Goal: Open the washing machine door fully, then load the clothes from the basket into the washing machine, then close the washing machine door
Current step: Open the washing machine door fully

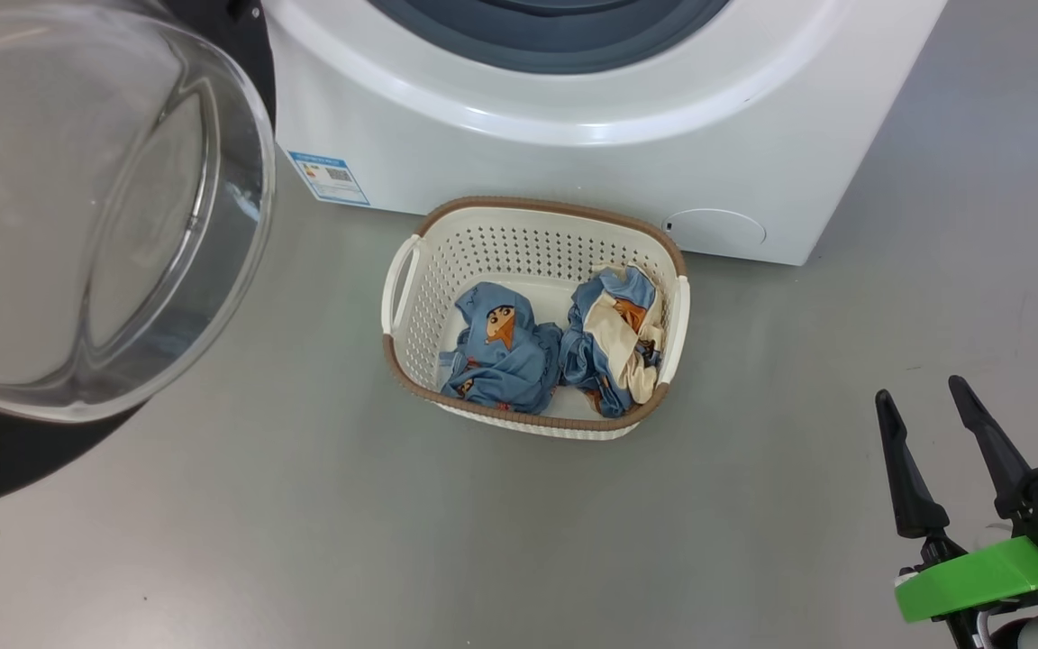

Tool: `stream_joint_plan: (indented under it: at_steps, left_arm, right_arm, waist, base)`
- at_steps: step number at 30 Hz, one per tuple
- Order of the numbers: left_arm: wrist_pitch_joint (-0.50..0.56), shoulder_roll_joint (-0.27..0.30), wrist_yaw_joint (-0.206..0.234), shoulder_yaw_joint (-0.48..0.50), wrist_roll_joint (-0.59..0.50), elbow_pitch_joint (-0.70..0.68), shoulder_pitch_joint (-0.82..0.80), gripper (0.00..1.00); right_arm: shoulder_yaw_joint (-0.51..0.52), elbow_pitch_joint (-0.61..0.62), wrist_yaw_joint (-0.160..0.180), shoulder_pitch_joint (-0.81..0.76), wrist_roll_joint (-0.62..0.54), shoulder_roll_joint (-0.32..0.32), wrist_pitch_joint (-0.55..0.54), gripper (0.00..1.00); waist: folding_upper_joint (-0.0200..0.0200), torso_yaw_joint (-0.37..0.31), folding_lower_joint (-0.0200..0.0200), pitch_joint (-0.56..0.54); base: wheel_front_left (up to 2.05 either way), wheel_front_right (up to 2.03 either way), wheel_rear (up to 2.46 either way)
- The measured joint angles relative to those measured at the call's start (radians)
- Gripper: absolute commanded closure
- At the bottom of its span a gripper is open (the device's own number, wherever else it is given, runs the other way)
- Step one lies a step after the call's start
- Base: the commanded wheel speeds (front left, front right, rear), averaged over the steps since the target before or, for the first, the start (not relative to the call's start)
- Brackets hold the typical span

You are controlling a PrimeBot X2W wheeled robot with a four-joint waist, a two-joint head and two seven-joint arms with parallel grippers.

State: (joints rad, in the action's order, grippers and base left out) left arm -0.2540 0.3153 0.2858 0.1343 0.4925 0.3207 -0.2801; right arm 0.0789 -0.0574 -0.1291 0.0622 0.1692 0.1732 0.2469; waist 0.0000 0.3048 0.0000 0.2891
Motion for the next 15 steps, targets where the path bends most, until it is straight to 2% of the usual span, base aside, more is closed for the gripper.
stream_joint_plan:
  at_steps: [7,15]
  left_arm:
    - [0.0,0.0,-0.044,0.039,-0.023,0.063,-0.04,1.0]
    - [0.0,-0.049,-0.068,0.089,-0.069,0.045,-0.035,1.0]
  right_arm:
    - [-0.001,-0.001,0.0,0.0,0.0,0.0,0.0,0.0]
    - [-0.002,-0.001,0.0,0.0,0.0,-0.008,0.0,0.0]
  waist:
    - [0.0,-0.005,0.0,0.001]
    - [0.0,-0.01,0.0,-0.01]
  base:
    - [0.0,0.0,0.0]
    - [0.0,0.0,0.0]
